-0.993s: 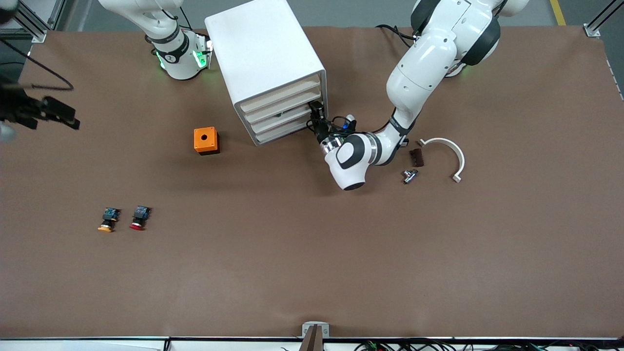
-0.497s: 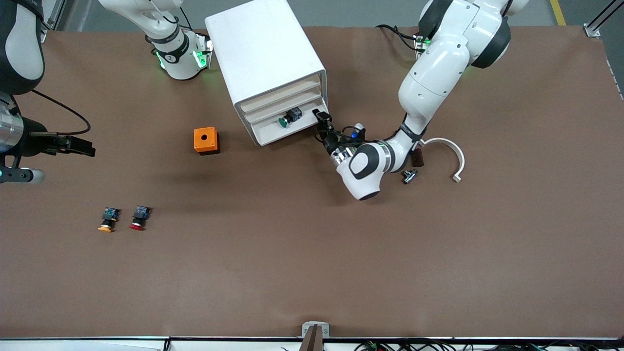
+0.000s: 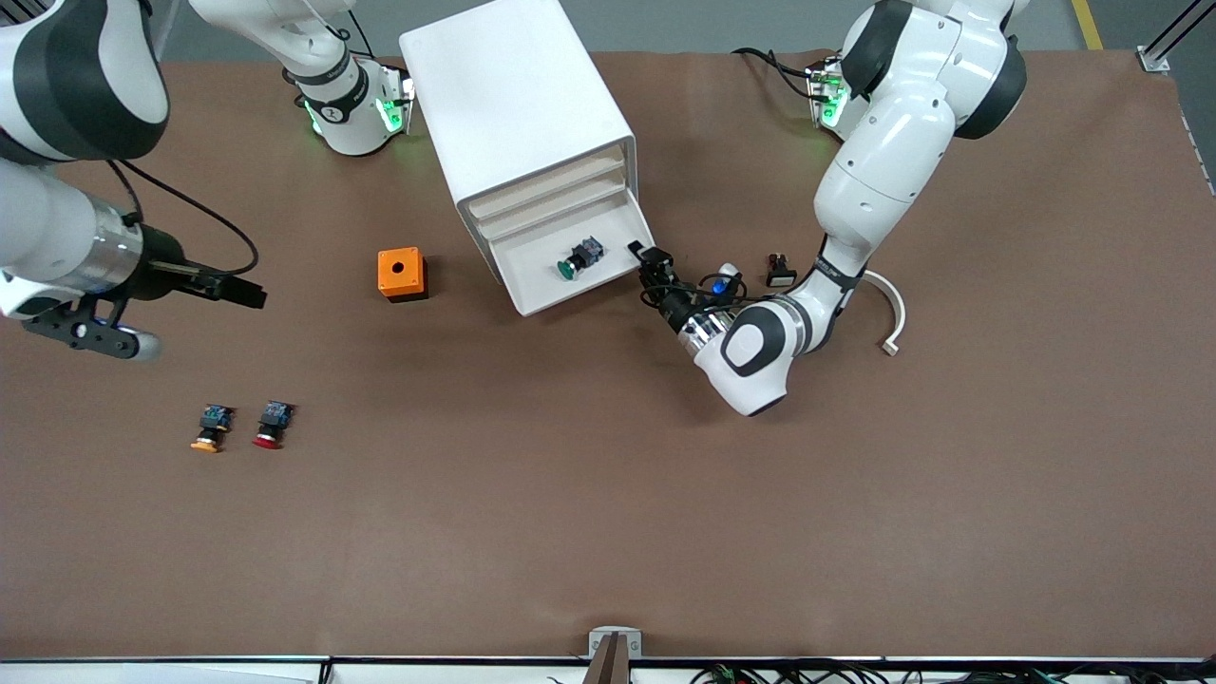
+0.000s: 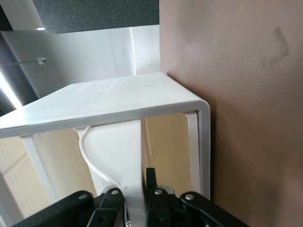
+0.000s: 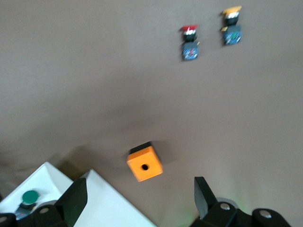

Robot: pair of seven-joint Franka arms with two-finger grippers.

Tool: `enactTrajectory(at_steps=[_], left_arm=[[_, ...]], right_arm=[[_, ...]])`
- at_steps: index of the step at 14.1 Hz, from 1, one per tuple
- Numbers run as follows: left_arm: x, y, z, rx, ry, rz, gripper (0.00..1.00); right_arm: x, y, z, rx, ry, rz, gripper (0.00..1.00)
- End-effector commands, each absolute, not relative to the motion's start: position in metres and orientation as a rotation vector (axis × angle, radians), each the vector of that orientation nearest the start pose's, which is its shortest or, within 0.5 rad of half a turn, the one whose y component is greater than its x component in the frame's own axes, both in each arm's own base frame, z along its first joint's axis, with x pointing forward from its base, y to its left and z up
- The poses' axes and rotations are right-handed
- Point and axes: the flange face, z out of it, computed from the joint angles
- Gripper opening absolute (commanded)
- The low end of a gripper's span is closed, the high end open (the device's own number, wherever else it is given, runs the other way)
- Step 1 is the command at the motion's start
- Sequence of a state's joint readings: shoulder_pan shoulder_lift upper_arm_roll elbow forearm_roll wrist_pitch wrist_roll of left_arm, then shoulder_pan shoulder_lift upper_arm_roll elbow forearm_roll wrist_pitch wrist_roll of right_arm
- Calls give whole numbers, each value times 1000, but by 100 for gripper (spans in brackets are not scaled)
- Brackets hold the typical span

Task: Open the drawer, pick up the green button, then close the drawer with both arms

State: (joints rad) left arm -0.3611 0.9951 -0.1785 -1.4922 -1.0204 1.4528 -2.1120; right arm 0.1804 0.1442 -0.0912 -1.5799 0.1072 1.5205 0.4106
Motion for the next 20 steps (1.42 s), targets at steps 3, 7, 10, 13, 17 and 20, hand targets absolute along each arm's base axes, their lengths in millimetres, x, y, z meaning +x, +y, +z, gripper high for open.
enactTrajectory(at_steps=[3, 7, 10, 13, 17, 20], left_arm=[[504, -374, 114, -967, -1731, 1684, 15], [509, -373, 116, -992, -1736, 1701, 50], [531, -364, 129, -1144, -1747, 1800, 86], [557, -355, 146, -1372, -1747, 1909, 99], [579, -349, 168, -1606, -1724, 1974, 99], [573, -353, 164, -1603, -1713, 1942, 99]], right_arm=[[569, 120, 513, -2999, 696, 345, 100], [549, 205, 497, -2994, 813, 291, 100], [520, 284, 487, -2957, 930, 216, 100], [494, 346, 480, -2912, 1001, 150, 100], [464, 404, 438, -2856, 1124, 105, 100], [450, 432, 406, -2853, 1181, 90, 100]])
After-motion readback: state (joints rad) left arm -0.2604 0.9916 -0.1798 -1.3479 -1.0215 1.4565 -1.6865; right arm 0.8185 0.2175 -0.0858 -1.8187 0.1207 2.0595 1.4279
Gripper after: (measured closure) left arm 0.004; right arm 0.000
